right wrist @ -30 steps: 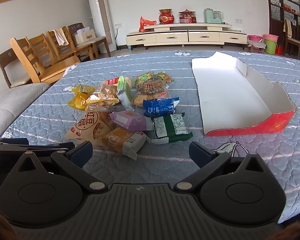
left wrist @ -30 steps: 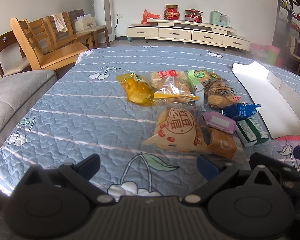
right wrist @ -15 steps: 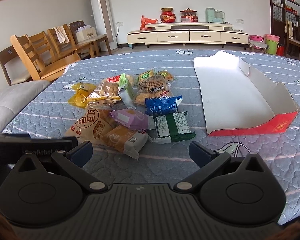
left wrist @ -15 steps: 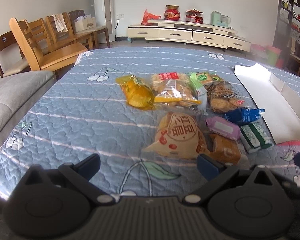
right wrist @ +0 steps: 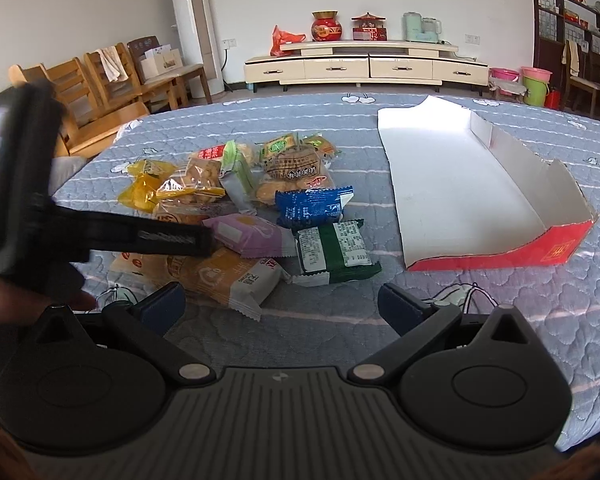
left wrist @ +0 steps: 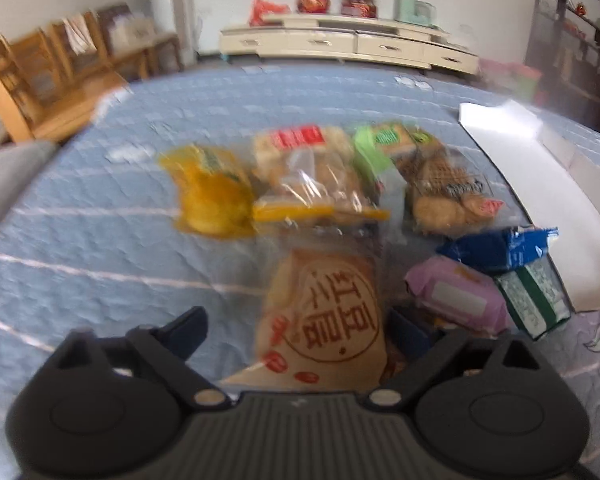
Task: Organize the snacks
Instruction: 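Grasp the large red-bean bread bag with the left tool, then grasp the orange-and-white biscuit pack with the right tool while the left holds the bread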
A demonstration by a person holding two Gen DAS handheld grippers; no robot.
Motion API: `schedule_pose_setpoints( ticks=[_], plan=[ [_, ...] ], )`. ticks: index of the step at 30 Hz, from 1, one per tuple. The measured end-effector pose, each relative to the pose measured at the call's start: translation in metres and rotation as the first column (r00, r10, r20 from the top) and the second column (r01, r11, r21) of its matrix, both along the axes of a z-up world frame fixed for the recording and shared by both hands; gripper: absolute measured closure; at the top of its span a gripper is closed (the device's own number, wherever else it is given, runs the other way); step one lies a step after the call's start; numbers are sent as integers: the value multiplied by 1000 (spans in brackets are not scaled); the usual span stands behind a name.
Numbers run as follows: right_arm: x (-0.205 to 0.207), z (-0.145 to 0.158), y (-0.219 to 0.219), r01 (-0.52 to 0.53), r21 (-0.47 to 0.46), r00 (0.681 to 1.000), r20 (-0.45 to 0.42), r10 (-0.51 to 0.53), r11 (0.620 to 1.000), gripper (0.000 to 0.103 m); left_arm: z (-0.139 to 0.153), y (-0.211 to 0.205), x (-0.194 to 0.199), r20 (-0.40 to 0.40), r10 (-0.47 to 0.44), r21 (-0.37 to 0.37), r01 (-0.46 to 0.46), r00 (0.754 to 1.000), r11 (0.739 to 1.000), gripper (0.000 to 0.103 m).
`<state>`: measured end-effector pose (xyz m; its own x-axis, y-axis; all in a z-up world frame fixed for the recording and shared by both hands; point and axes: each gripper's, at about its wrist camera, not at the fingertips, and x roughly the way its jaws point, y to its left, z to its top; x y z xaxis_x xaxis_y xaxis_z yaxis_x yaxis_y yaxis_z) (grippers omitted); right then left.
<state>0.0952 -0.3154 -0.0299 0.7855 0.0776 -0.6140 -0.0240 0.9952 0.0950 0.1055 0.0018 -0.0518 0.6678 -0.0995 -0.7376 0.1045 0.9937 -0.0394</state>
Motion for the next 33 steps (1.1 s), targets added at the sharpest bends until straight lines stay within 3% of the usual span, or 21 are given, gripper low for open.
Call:
schedule_pose_setpoints(
  ticks=[1,3,9,14,24,26,27,28,29,33],
  plan=[
    [1,0,1,-3,3,1000,-5,3,1000,0,-1,4,0,-6,-10,-46,9,1000,999,25],
    [3,-2,2,-11,17,1000,-18,12,1000,0,0,9,-5,4,-17,-76,17,1000,997,34],
    [13,-5,13,-37,84,998,-56,42,996,0,3,37,-25,7,19,-96,-19,1000,995,37],
    [29,-11,28,-59,128,994,-84,71,990,0,8,64,-44,26,73,-66,-71,997,995,37],
    [56,-31,42,-40,30,995,-87,43,999,0,13,80,-58,47,93,-104,-88,995,991,37],
    [51,-31,39,-53,-22,996,-69,52,998,18,13,79,-60,55,90,-102,-84,994,991,37],
    [47,-29,36,-73,-20,995,-71,71,997,22,13,79,-61,57,89,-99,-83,994,992,37],
    [44,-28,34,-86,-32,994,-74,84,996,39,13,79,-62,59,87,-98,-81,994,992,37],
    [40,-26,33,-101,-53,993,-75,96,994,44,14,77,-63,61,84,-101,-78,995,992,37],
    [20,-21,22,-137,-72,988,-81,131,988,45,17,73,-69,70,71,-100,-63,995,993,37]
  ],
)
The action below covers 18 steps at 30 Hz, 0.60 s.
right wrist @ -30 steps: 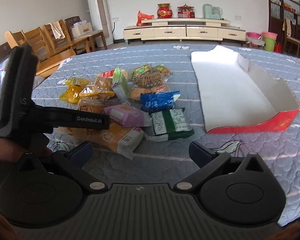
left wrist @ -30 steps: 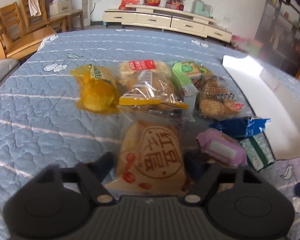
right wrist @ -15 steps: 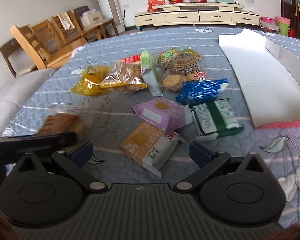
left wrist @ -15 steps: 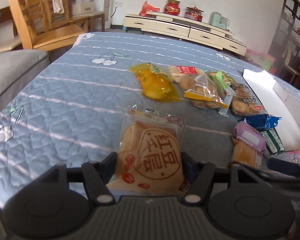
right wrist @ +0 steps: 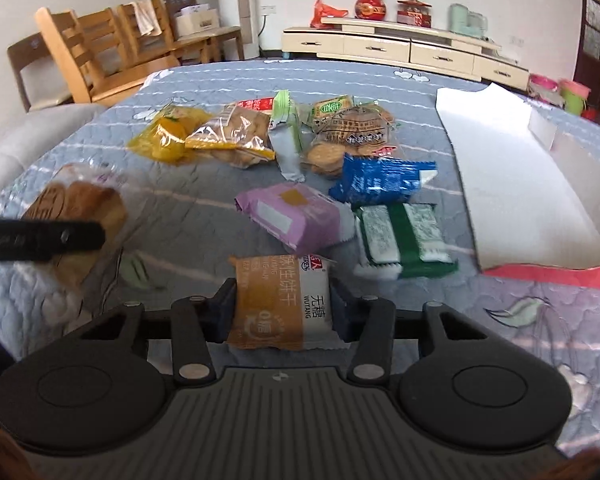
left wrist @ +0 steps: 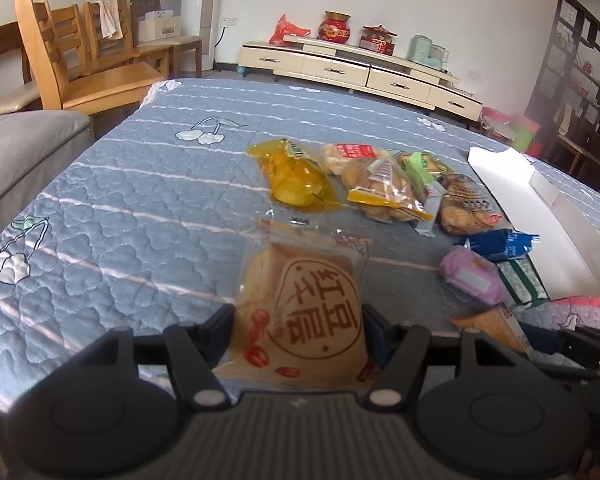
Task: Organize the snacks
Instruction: 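Grasp the orange-and-white biscuit pack with the right tool while the left holds the bread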
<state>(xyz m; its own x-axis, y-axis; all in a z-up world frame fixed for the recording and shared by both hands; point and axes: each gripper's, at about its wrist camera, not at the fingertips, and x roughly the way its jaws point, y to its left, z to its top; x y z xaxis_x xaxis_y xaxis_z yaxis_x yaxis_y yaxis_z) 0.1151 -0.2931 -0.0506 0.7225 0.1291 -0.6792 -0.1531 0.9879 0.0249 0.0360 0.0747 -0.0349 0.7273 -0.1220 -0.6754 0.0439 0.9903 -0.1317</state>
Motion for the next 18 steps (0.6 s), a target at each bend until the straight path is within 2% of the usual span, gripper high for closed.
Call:
schedule_pose_setpoints(
  ticks=[5,8,18],
  plan=[
    [-25,14,-14,-43,32,999,7,43,999,45,6,-6,-9,11,-14,0,14,1000,1000,37],
    [-36,24,-18,-53,6,997,49,53,999,45,11,-12,-14,23,-19,0,19,1000,1000,37],
    [-52,54,-53,28,-5,986,162,-27,1000,45,34,-36,-21,83,-38,-2,38,996,999,37]
  ],
)
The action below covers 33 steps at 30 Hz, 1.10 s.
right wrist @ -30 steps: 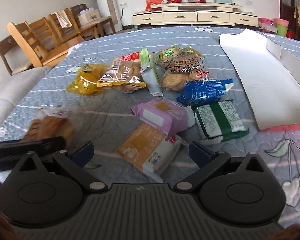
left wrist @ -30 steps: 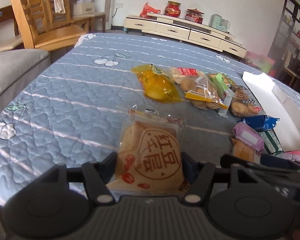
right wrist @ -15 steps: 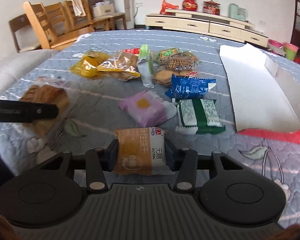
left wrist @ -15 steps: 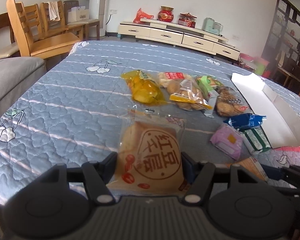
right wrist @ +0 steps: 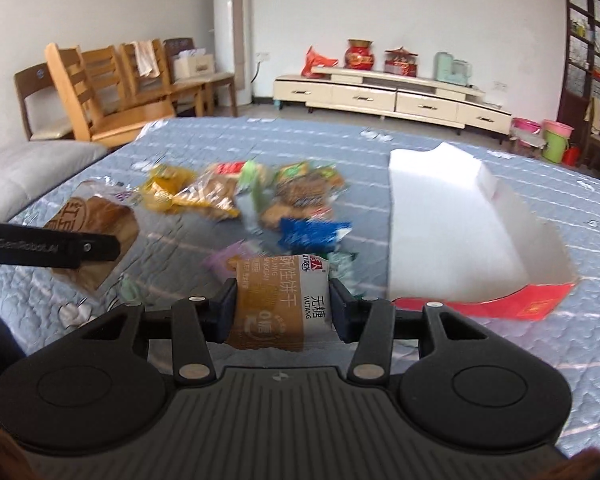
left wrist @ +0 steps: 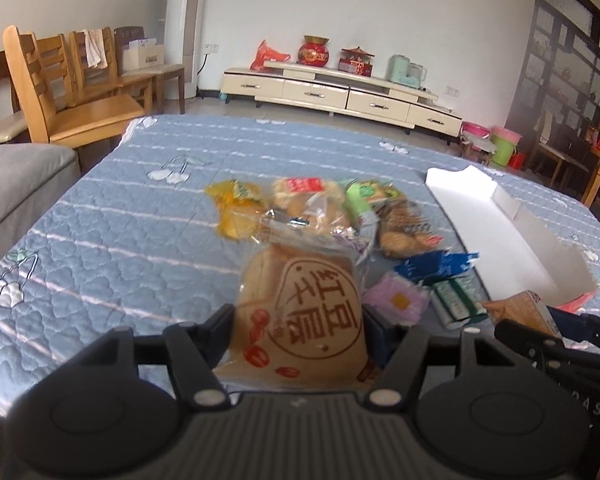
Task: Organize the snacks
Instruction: 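Grasp the orange-and-white biscuit pack with the right tool while the left holds the bread, then carry the biscuit pack toward the white tray with the right tool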
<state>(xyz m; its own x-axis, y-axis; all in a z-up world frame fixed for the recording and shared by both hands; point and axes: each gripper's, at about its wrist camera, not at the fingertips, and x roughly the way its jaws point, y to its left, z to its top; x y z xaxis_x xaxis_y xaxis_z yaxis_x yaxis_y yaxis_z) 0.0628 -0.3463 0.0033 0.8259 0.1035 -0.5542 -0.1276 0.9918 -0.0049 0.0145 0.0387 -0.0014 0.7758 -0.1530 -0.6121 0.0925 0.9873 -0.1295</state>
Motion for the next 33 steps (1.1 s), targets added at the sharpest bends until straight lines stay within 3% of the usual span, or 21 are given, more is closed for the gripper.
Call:
schedule_pose_setpoints(
  ticks=[12,33],
  plan=[
    [-2,15,-28,68,8,995,72,-68,998,45,9,-32,3,-5,-62,1,62,998,998,37],
    [-2,26,-60,147,18,983,107,-148,989,45,21,-95,19,8,-198,15,198,980,980,37]
  ],
)
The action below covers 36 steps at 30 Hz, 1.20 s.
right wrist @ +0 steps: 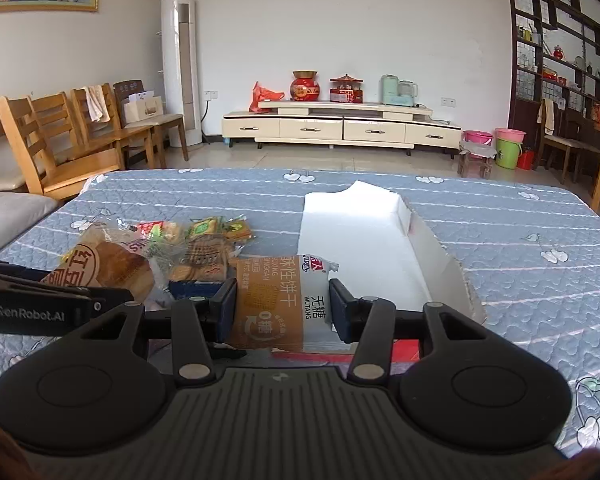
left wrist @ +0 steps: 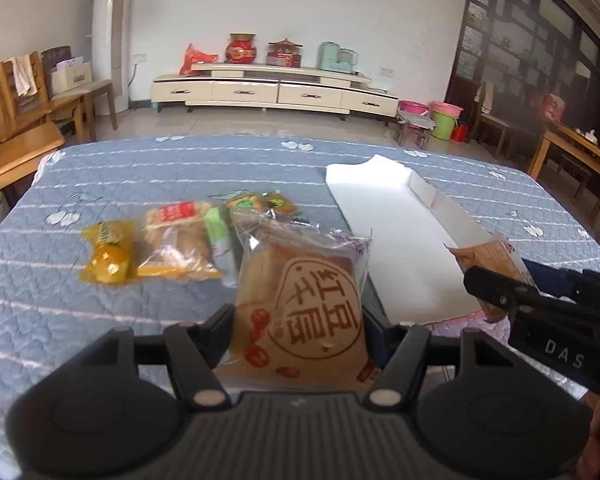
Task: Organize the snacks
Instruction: 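Carry the biscuit pack toward the white tray with the right tool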
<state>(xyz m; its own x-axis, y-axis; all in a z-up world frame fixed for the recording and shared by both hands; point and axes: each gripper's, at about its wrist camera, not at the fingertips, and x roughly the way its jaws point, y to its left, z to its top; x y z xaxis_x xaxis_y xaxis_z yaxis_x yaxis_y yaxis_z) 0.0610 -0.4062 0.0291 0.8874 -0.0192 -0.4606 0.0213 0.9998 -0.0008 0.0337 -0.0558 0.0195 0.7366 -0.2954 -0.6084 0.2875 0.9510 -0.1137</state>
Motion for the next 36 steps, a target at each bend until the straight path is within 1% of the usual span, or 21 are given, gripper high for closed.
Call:
schedule_pose_setpoints(
  ticks=[7,12,16,20,22,24,26,28,30,34,35,36],
  plan=[
    [2,7,-13,31,13,999,19,-32,999,45,3,-20,10,-6,-27,-4,27,1000,1000,37],
    [8,9,-23,49,3,998,31,-49,999,45,7,-40,17,8,-46,-1,46,999,999,37],
    [16,0,-35,63,18,998,3,-63,998,46,4,-42,19,4,-35,4,35,999,999,37],
    [8,-15,-45,54,2,998,-40,-54,999,46,-1,-33,19,-15,-11,1,11,1000,1000,37],
    [0,-26,-51,28,24,997,-73,-26,999,45,-3,-30,18,-14,-3,1,3,1000,1000,37],
    [-11,-37,-54,13,64,995,-103,-7,998,37,-5,-28,17,-13,2,9,-2,1000,1000,37],
    [-22,-48,-49,-29,74,992,-120,38,997,0,-7,-25,17,-21,6,5,-6,1000,1000,37],
    [-29,-58,-39,-73,56,986,-149,80,996,0,-10,-24,17,-30,7,0,-7,1000,1000,37],
    [-28,-68,-27,-86,53,974,-207,95,995,0,-11,-22,15,-34,8,0,-8,999,1000,37],
    [-16,-87,-9,-81,24,955,-285,84,996,0,-11,-21,10,-27,6,5,-6,1000,1000,37],
    [-13,-90,-7,-82,24,952,-295,85,996,9,-11,-20,10,-25,9,7,-9,1000,1000,37],
    [-13,-90,-4,-73,9,956,-285,72,997,16,-10,-20,9,-24,12,6,-11,1000,1000,37]
  ],
)
